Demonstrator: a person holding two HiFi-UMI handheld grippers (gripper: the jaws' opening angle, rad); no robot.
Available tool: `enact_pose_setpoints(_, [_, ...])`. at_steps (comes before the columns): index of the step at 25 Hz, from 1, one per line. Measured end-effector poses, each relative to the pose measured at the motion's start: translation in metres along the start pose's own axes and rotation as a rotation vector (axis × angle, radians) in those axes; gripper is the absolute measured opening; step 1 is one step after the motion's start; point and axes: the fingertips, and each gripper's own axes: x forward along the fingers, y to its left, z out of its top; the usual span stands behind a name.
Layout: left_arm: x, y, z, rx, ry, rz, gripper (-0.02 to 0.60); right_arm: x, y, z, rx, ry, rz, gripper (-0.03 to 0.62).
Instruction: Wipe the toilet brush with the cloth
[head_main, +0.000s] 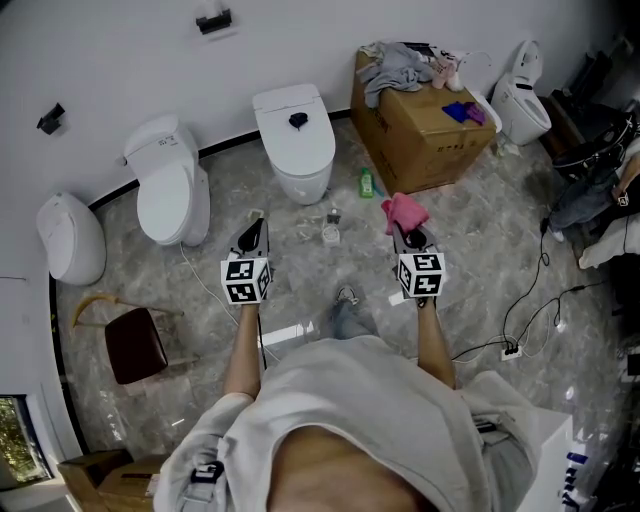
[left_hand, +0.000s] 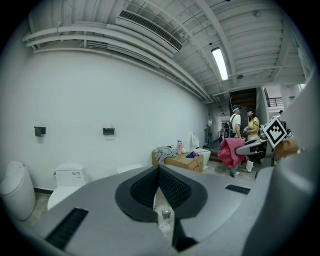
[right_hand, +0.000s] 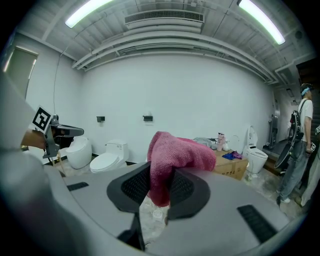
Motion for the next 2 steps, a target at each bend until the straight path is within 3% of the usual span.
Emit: enact_pose_setpoints(2, [-0.0019, -0.0048, -0.0004, 0.004, -0.004, 0.002, 0.02, -0.0022, -0.0005, -0.0027, -0.002, -0.002, 0.006, 0.094])
